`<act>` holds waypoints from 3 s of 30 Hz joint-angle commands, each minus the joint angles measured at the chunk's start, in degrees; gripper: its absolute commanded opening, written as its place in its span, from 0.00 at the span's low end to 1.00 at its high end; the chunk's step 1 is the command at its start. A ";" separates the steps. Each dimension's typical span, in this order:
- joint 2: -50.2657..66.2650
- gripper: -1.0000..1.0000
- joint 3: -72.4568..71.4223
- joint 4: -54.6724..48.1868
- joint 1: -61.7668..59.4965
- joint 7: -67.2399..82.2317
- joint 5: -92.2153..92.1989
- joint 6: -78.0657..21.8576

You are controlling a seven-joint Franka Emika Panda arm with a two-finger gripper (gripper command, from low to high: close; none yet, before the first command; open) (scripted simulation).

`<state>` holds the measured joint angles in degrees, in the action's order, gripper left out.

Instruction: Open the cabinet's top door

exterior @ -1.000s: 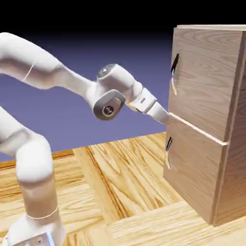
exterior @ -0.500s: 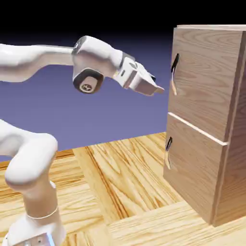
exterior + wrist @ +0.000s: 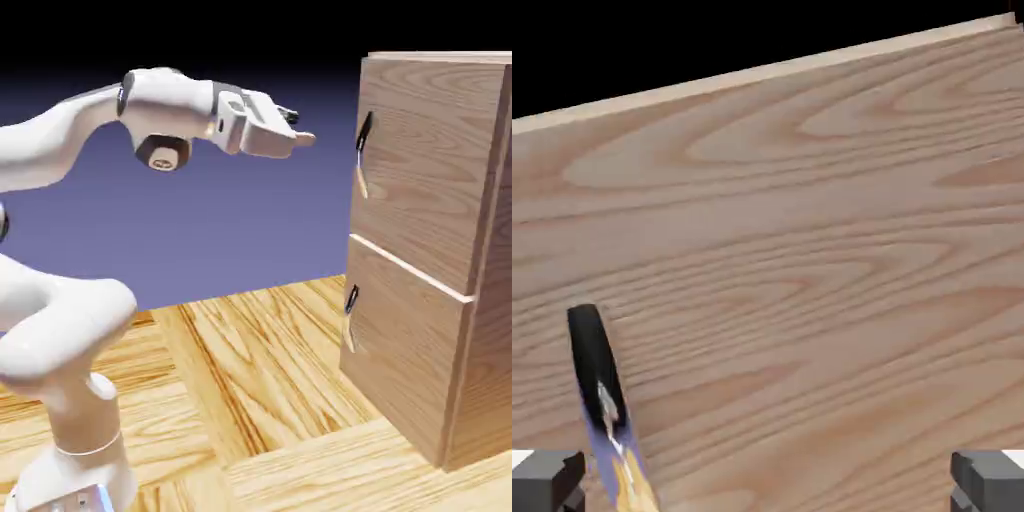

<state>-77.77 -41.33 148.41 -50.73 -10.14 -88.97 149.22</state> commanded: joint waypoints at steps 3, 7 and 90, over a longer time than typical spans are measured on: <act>-3.79 0.50 -3.47 -1.06 -4.32 2.72 -7.48 -2.08; -8.85 0.50 -8.11 -2.47 -10.08 6.34 -17.45 -4.86; 70.56 0.00 -13.60 -34.47 -69.97 90.84 23.12 -113.99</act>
<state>-7.21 -54.94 113.95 -120.69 80.74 -65.81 35.18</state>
